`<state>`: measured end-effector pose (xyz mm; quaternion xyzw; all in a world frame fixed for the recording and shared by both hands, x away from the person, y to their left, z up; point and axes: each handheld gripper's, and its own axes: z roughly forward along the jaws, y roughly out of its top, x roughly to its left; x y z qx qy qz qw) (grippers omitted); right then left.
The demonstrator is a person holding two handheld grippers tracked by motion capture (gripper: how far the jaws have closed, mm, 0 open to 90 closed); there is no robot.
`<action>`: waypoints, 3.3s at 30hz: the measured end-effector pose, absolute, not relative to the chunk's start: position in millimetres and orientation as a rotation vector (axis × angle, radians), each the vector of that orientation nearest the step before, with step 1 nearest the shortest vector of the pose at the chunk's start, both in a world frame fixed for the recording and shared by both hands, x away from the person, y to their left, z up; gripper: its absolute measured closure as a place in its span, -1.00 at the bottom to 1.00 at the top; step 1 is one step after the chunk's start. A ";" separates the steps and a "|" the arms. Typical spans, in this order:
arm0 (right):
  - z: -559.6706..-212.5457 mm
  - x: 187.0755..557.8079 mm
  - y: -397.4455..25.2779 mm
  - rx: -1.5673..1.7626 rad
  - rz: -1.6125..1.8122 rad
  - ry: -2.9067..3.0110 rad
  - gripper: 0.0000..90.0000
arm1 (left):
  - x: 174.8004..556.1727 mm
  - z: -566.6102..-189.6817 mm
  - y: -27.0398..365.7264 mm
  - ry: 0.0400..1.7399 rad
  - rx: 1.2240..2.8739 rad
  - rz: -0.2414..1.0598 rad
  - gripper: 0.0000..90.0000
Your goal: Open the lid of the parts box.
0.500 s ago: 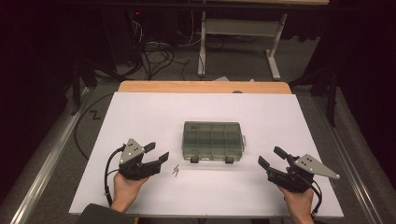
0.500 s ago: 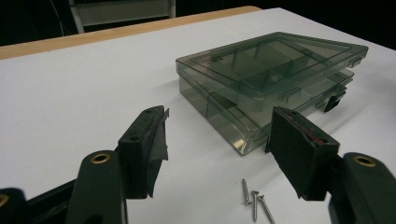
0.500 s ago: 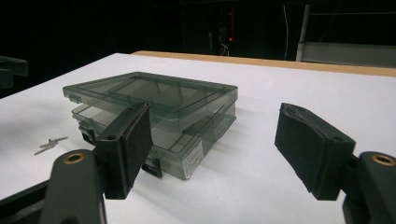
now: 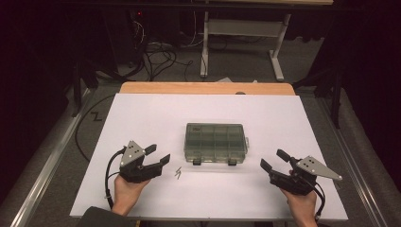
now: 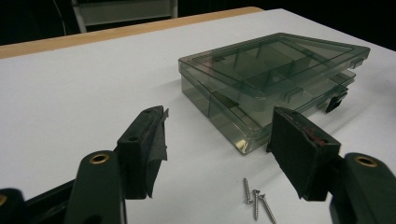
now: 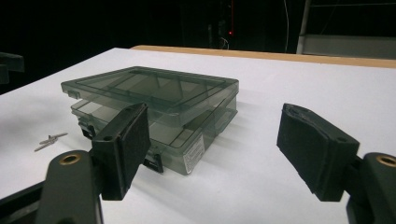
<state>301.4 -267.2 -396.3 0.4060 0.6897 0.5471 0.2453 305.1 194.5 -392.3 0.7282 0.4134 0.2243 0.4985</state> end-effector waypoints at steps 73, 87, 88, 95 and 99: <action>-378.8 341.9 -232.0 1.100 1.369 2.006 -0.09 | 351.0 -379.3 153.4 0.986 1.854 0.421 -0.16; -377.4 341.8 -229.7 1.107 1.300 2.049 0.08 | 351.0 -378.8 152.1 0.994 1.887 0.415 -0.06; -377.9 341.5 -229.8 1.109 1.281 2.064 0.15 | 350.2 -378.6 152.4 0.992 1.894 0.417 -0.03; -380.5 342.1 -229.5 1.110 1.252 2.124 0.38 | 348.2 -378.7 152.3 0.989 1.922 0.432 0.10; -382.1 343.5 -230.8 1.125 1.240 2.156 0.53 | 348.0 -379.4 152.2 0.991 1.939 0.424 0.26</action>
